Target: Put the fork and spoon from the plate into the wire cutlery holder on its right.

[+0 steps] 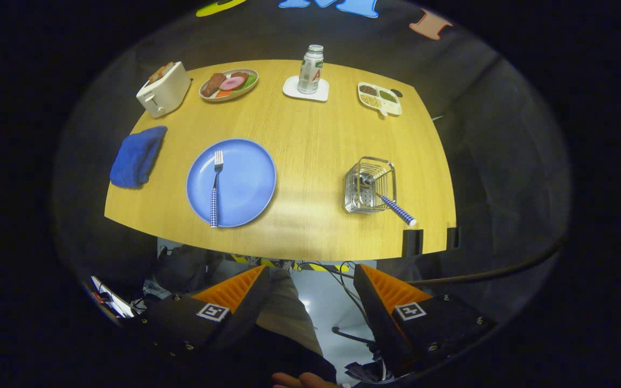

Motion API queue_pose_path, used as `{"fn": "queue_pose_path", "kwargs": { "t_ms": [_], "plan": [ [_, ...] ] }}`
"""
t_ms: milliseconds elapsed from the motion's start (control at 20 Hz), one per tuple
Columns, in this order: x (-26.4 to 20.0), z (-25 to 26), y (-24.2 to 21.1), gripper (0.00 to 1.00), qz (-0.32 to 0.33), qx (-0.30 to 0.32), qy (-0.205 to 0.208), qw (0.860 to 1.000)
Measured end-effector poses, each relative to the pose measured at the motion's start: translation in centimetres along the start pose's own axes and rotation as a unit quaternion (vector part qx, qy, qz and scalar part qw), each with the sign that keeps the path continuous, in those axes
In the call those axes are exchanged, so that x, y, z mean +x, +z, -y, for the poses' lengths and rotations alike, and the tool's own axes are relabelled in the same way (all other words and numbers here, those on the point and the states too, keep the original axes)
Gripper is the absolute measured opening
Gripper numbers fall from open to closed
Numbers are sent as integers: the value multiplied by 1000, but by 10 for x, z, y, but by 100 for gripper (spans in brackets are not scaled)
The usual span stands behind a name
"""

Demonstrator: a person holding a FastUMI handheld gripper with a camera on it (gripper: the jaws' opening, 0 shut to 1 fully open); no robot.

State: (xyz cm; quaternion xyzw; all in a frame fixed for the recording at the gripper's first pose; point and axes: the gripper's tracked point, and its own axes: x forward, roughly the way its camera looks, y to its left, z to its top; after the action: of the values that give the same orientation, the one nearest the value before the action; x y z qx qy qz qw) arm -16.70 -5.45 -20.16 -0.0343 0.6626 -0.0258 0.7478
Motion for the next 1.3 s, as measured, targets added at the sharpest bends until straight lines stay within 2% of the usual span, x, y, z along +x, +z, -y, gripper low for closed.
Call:
{"fn": "queue_pose_path", "kwargs": {
  "t_ms": [400,750,1300],
  "plan": [
    [19,-71,49,96,58,-37,46,997],
    [51,-126,59,96,45,-51,89,994],
    [95,-161,73,96,26,-63,91,994]
  ]
}}
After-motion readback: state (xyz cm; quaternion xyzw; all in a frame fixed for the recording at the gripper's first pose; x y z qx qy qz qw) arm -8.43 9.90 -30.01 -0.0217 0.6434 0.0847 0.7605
